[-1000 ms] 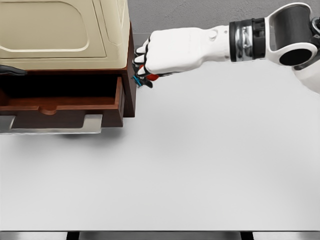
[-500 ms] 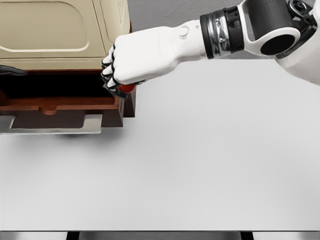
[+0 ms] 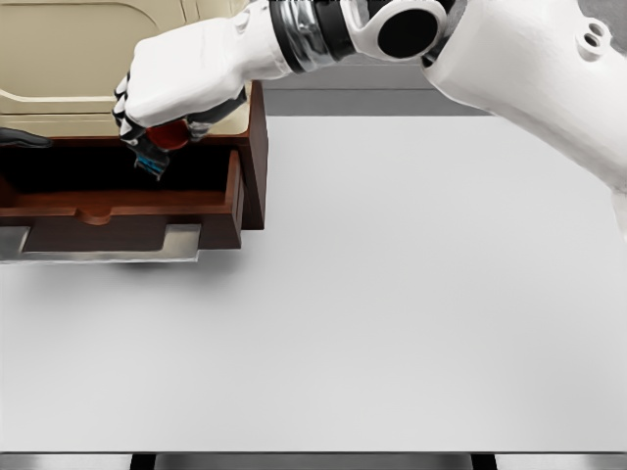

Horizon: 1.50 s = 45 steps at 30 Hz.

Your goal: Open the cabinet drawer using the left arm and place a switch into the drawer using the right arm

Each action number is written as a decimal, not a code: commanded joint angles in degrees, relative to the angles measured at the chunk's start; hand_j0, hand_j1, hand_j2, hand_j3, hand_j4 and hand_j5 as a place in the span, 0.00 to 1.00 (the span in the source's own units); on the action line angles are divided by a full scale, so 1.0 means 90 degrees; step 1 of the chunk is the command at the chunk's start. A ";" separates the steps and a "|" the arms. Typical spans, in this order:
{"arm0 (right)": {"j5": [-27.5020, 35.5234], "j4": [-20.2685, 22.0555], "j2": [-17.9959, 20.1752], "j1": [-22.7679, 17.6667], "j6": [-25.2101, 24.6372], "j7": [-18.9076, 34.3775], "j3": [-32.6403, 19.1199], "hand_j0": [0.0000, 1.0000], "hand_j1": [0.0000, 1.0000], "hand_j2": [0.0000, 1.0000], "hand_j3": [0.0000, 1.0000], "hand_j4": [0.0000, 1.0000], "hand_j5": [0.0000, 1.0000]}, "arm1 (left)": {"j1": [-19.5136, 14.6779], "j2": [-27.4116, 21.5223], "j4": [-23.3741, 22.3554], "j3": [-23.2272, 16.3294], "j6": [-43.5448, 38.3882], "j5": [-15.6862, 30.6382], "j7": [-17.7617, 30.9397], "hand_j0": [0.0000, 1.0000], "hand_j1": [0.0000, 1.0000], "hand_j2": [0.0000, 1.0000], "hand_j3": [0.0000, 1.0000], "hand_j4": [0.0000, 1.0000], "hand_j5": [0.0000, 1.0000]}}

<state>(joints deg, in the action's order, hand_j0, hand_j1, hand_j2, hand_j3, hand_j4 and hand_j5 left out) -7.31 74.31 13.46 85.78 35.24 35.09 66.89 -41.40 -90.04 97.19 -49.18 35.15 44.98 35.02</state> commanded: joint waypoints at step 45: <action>-0.0350 0.1431 0.6004 -0.3476 -0.0027 -0.0010 -0.1152 1.00 1.00 1.00 1.00 1.00 1.00 | -0.0068 0.1626 0.0431 0.0064 -0.0017 0.0119 -0.0002 1.00 1.00 1.00 1.00 1.00 1.00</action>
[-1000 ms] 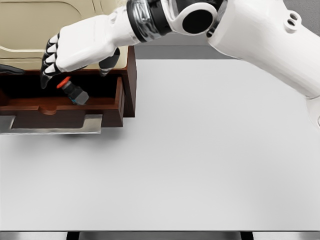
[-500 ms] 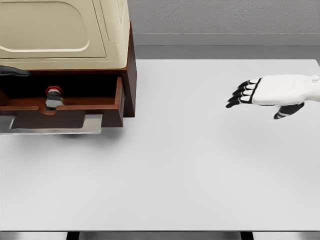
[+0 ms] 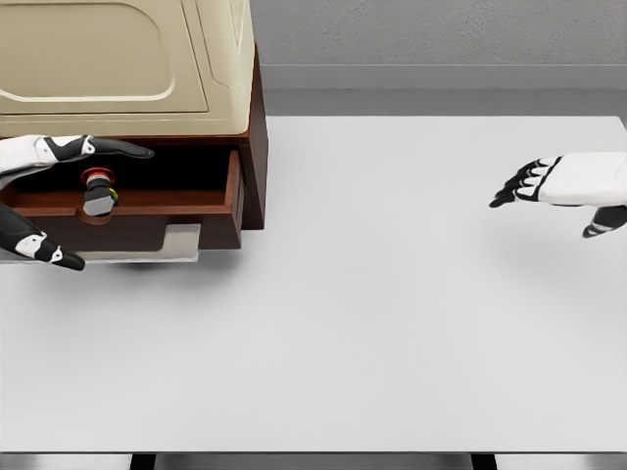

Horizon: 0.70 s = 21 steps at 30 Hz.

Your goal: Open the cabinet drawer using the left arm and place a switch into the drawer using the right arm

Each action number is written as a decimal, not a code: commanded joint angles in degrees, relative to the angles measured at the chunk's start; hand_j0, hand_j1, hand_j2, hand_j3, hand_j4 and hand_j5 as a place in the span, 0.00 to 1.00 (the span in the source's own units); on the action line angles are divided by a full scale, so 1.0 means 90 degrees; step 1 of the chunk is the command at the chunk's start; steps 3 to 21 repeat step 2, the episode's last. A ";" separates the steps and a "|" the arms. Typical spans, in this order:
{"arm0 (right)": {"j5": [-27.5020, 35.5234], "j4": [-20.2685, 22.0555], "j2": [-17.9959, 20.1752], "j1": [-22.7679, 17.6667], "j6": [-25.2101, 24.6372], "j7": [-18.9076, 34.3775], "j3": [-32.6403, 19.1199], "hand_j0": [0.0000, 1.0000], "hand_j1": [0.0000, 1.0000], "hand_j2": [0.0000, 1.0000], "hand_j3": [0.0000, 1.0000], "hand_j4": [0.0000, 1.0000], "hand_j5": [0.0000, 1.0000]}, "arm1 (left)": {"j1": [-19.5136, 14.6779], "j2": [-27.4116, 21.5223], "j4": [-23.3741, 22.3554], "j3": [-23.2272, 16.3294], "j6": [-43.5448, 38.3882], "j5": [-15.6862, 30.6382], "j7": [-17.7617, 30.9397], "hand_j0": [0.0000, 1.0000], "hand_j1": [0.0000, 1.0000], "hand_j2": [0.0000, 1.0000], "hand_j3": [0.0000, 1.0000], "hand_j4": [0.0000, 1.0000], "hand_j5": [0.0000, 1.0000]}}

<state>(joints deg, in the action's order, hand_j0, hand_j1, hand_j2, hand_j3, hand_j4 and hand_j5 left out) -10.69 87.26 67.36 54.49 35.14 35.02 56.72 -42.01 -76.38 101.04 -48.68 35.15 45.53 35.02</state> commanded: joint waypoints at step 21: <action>0.0025 0.0001 0.0016 -0.0019 -0.0015 -0.0002 -0.0013 1.00 1.00 1.00 1.00 1.00 1.00 | 0.0000 0.0127 0.0003 0.0008 -0.0017 0.0058 -0.0002 1.00 1.00 1.00 1.00 1.00 1.00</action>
